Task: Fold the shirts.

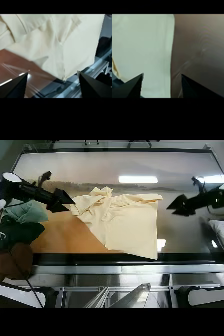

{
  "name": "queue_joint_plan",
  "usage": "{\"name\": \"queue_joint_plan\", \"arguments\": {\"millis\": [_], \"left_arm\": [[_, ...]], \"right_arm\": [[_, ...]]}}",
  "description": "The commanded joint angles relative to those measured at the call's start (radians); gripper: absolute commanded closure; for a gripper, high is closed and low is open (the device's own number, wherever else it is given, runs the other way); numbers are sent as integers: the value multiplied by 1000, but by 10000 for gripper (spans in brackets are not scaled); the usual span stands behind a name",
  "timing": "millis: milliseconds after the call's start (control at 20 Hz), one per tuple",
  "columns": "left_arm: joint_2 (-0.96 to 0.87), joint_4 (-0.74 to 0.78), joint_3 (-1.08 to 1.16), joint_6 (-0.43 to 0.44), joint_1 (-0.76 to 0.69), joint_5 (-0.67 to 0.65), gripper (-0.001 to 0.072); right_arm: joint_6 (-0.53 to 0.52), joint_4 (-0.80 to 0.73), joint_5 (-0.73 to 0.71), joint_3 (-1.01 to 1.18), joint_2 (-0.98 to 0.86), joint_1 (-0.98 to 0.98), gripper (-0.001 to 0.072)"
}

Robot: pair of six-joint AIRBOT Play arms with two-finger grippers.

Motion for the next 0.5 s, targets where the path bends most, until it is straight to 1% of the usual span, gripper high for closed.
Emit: {"name": "queue_joint_plan", "arguments": {"millis": [0, 100, 250, 350, 400, 450], "left_arm": [[-9, 5, -111, 18, -104, 128, -3], [-9, 5, -141, 38, -151, 162, -3], [-9, 5, -127, 45, -169, 235, -3], [-9, 5, -77, 45, -159, 319, -3], [-9, 4, -56, 44, -156, 364, -3], [-9, 5, -37, 44, -157, 402, -2]], "right_arm": [[11, -21, 24, -245, 1, -10, 184], [-29, -21, -13, -365, 1, 14, 186], [-66, -11, -101, -481, 1, 81, 189], [-109, 74, -142, -491, 5, 134, 193], [-114, 108, -167, -491, 5, 160, 270], [-132, 150, -190, -491, 5, 186, 482]]}}
